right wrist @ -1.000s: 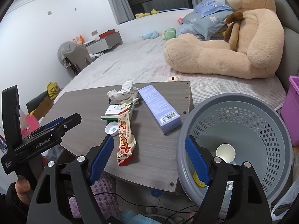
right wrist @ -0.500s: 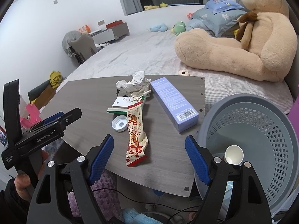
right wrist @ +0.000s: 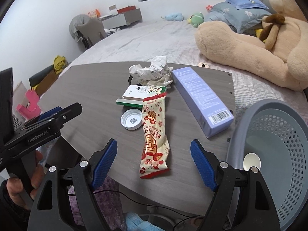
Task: Collect trash
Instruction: 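Grasp the red-white snack wrapper with the right tool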
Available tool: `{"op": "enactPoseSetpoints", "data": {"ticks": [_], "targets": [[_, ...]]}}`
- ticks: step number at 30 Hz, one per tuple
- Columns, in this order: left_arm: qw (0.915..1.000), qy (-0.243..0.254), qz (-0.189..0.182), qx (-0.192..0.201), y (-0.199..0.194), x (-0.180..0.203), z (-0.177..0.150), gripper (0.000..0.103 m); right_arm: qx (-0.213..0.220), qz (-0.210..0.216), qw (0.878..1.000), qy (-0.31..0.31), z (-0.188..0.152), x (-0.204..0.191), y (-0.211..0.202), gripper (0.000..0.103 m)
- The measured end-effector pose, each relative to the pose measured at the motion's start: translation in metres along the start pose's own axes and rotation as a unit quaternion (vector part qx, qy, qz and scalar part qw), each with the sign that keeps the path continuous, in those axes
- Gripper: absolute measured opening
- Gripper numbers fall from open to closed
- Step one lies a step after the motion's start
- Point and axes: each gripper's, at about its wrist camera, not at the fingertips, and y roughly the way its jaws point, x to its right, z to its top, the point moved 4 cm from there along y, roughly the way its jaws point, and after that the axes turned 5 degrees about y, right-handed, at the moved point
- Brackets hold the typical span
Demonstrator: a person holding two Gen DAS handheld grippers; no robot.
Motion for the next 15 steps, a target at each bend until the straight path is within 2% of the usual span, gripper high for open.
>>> {"op": "enactPoseSetpoints", "data": {"ticks": [11,13,15], "targets": [[0.9998,-0.013,0.008,-0.01,0.008,-0.012,-0.002,0.082,-0.041,-0.039,0.998,-0.021,-0.001,-0.007,0.04,0.062],[0.9998,-0.013,0.007,-0.01,0.008,-0.013,-0.002,0.082,-0.047,-0.046,0.998,-0.024,-0.003,-0.006,0.044,0.059],[0.9998,-0.013,0.006,-0.01,0.009,-0.013,-0.002,0.082,-0.051,-0.052,0.997,-0.027,-0.005,-0.008,0.048,0.05]]}}
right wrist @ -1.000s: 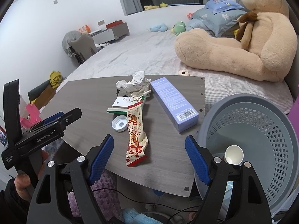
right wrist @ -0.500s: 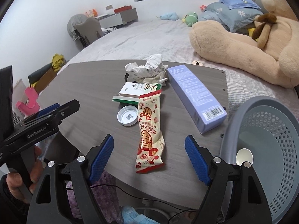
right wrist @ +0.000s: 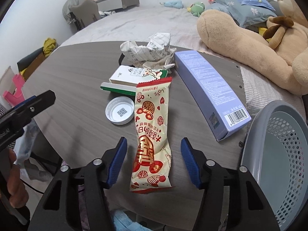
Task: Collect trash
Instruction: 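Grasp the red-white snack wrapper with the right tool, then lift the wrapper with the right tool while the left tool grasps the white bottle cap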
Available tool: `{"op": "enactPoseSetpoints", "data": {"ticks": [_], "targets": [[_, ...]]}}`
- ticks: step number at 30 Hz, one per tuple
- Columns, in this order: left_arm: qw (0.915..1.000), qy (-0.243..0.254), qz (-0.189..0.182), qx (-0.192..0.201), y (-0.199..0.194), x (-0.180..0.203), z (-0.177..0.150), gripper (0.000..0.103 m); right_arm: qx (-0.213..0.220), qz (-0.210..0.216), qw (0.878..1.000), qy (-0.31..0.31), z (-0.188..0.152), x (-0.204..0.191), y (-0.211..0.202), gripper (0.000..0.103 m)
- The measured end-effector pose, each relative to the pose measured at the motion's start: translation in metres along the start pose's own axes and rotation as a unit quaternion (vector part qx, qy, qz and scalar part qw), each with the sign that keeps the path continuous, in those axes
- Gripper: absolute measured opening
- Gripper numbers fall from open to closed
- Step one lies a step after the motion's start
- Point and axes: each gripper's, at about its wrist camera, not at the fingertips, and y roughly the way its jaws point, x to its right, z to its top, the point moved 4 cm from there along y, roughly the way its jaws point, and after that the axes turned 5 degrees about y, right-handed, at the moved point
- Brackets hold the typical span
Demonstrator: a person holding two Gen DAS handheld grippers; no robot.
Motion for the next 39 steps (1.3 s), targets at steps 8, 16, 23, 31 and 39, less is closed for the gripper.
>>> {"op": "enactPoseSetpoints", "data": {"ticks": [8,16,23,31,39], "targets": [[1.0,0.006,-0.004,-0.006,0.002,0.006,-0.003,0.082,0.008,0.013,1.0,0.005,-0.004,0.003,-0.005,0.033],[0.9989,0.033,-0.026,-0.02,0.008,0.03,-0.008,0.082,0.037,0.031,0.998,0.029,-0.004,0.017,-0.037,0.033],[0.9961,0.065,-0.046,-0.037,0.021,0.063,-0.012,0.082,0.053,0.039,0.996,0.056,-0.013,0.038,-0.06,0.033],[0.9932,0.085,-0.052,-0.06,0.045,0.088,-0.015,0.082,0.075,0.046,0.992,0.086,-0.018,0.058,-0.077,0.033],[0.9914,0.101,-0.041,-0.071,0.06,0.1,-0.014,0.081,0.082,0.057,0.99,0.1,-0.02,0.069,-0.083,0.033]]}}
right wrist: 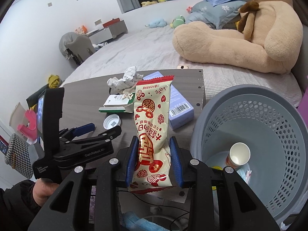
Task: Collect trash
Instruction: 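Lift the wrapper with the right tool while the left tool grasps the white bottle cap, then carry wrapper and cap over the grey basket and open both tools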
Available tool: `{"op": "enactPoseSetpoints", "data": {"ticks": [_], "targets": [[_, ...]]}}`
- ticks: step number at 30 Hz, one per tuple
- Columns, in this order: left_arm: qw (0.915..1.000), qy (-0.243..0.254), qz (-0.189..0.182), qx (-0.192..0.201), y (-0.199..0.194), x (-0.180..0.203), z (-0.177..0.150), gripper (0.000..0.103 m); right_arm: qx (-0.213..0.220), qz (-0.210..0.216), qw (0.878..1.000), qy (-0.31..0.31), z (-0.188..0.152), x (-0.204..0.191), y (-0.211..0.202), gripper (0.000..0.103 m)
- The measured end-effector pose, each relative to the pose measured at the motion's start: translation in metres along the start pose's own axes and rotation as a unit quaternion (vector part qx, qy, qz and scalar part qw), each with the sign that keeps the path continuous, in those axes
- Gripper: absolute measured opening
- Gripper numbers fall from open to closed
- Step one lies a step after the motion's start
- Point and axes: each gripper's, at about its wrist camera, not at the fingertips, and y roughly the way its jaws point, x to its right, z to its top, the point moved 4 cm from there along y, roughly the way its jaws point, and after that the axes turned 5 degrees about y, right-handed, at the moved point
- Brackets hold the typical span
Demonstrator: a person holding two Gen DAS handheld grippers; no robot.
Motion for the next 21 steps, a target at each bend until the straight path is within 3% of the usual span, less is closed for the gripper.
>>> {"op": "enactPoseSetpoints", "data": {"ticks": [7,9,13,21], "targets": [[0.9999,0.002,0.011,0.002,0.009,0.003,0.011,0.081,0.002,0.004,1.0,0.007,0.001,0.005,-0.001,0.033],[0.9999,0.007,0.013,0.003,0.01,0.005,0.013,0.072,0.002,0.003,1.0,0.009,0.002,0.008,-0.001,0.033],[0.9998,0.02,0.01,0.001,0.007,0.007,0.013,0.041,0.002,0.001,1.0,0.011,0.001,0.01,-0.002,0.033],[1.0,0.005,-0.005,0.005,-0.013,-0.005,0.0,0.039,0.006,0.001,1.0,0.012,0.0,0.008,-0.005,0.033]]}}
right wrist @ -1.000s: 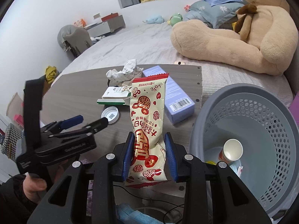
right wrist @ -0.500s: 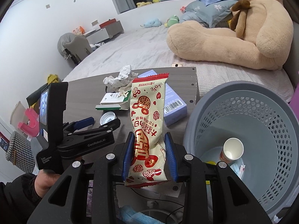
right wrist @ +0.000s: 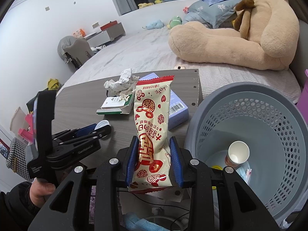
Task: Collect trash
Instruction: 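Carry wrapper and cap over the grey basket and open both tools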
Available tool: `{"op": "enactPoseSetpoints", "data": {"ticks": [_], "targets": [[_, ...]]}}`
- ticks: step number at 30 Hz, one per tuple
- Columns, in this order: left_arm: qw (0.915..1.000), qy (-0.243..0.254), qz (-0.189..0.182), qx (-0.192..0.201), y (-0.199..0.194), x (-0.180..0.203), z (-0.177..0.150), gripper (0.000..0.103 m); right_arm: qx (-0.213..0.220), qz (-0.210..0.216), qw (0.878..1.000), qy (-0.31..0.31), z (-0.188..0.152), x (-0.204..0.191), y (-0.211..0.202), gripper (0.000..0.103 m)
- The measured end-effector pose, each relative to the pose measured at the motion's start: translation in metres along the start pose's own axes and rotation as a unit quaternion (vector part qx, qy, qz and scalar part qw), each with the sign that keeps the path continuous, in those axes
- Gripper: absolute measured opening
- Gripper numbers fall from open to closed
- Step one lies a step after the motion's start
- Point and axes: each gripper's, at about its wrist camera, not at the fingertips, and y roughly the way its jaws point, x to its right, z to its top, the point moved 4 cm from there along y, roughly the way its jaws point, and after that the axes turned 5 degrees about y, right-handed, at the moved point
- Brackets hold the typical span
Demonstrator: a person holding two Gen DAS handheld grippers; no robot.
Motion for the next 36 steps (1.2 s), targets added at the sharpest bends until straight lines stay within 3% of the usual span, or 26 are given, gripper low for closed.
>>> {"op": "enactPoseSetpoints", "data": {"ticks": [10,19,36], "targets": [[0.9995,-0.011,0.009,0.028,-0.038,-0.013,-0.01,0.039,0.004,0.003,1.0,-0.004,-0.002,-0.002,-0.005,0.033],[0.9981,-0.007,-0.008,0.061,-0.067,-0.004,-0.005,0.039,0.017,-0.004,1.0,-0.008,-0.001,-0.005,-0.017,0.033],[0.9904,0.067,-0.093,0.077,-0.083,0.092,0.014,0.039,0.066,-0.047,0.996,0.038,0.0,0.05,-0.066,0.033]]}}
